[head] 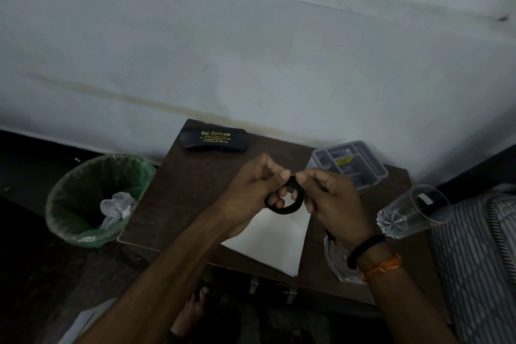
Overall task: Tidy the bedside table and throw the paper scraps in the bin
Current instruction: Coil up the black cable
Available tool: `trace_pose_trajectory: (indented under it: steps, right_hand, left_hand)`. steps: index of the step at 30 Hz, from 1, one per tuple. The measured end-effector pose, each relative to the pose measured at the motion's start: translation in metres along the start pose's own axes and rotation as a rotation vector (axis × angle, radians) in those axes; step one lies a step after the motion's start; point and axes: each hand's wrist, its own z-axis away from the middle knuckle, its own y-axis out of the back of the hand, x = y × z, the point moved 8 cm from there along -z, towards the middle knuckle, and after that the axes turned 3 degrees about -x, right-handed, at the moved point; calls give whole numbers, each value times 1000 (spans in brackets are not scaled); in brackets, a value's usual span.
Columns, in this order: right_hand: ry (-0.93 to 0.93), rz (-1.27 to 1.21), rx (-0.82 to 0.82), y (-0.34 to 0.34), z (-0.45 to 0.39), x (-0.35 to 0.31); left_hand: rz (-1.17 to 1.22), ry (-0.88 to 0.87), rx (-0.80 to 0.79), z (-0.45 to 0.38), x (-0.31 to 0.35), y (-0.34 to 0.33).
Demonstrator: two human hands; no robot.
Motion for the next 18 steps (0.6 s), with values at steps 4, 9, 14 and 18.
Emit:
trace_pose_trajectory:
  steps: [4,9,14,18]
  right_hand:
    - [148,324,15,5,3,-13]
    - [300,600,68,8,5,-17]
    - [182,474,-41,12,3,-6]
    - [-2,181,-202,1,4,5]
  left_hand:
    - [38,69,-75,1,-4,-3]
    - [33,130,-116,0,-9,-7]
    - [9,138,-136,2,-10,-7]
    - [-6,112,-130,2,-11,-9]
